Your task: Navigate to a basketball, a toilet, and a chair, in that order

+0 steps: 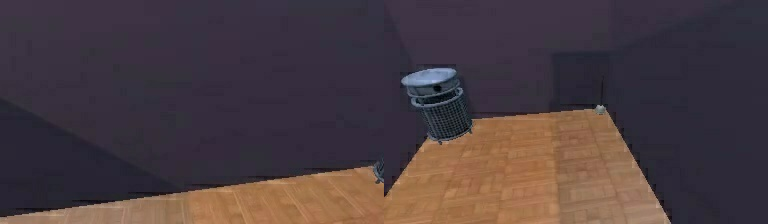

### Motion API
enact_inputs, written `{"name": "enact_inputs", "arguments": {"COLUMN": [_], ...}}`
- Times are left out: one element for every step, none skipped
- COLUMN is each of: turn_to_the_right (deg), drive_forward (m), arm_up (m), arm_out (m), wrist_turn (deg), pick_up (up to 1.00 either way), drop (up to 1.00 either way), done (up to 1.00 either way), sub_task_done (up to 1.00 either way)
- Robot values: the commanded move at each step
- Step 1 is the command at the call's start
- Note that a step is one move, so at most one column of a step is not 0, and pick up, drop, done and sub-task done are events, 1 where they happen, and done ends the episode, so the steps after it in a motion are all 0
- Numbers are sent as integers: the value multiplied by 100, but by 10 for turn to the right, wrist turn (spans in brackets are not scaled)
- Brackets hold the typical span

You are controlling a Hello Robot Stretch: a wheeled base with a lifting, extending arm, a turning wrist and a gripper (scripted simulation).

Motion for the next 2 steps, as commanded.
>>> {"name": "enact_inputs", "arguments": {"turn_to_the_right": [-450,0], "drive_forward": [0,95], "arm_up": [0,0], "arm_out": [0,0], "wrist_turn": [0,0], "pick_up": [0,0], "drop": [0,0], "done": [0,0], "sub_task_done": [0,0]}}
